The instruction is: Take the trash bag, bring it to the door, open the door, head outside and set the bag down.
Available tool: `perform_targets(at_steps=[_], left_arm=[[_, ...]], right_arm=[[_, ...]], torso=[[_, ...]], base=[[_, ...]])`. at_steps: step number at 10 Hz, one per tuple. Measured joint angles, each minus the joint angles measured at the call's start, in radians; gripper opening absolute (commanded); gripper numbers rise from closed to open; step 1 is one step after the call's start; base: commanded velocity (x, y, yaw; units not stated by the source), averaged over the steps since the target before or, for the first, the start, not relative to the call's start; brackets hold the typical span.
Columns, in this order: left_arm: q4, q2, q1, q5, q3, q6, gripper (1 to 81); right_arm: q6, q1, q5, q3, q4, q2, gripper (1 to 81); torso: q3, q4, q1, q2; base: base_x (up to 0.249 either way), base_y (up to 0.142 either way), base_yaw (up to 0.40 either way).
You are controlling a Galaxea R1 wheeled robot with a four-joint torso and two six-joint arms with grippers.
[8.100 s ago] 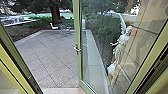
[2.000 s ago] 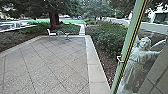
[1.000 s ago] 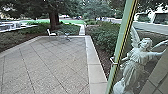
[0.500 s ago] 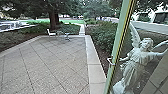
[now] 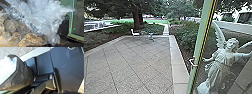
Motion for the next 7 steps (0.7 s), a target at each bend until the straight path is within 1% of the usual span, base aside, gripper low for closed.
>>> perform_targets(at_steps=[1,6,7], left_arm=[[0.0,0.0,-0.012,-0.005,0.0,0.0,1.0],[0.0,0.0,-0.001,-0.001,0.0,0.0,1.0],[0.0,0.0,-0.003,-0.002,0.0,0.0,1.0]], right_arm=[[0.0,0.011,0.0,0.0,0.0,0.0,81.1],[0.0,0.005,0.0,0.0,0.0,0.0,81.1],[0.0,0.005,0.0,0.0,0.0,0.0,81.1]], torso=[[0.0,0.0,0.0,0.0],[0.0,0.0,0.0,0.0],[0.0,0.0,0.001,0.0]], base=[[0.075,0.0,0.0],[0.075,0.0,0.0],[0.075,0.073,0.0]])
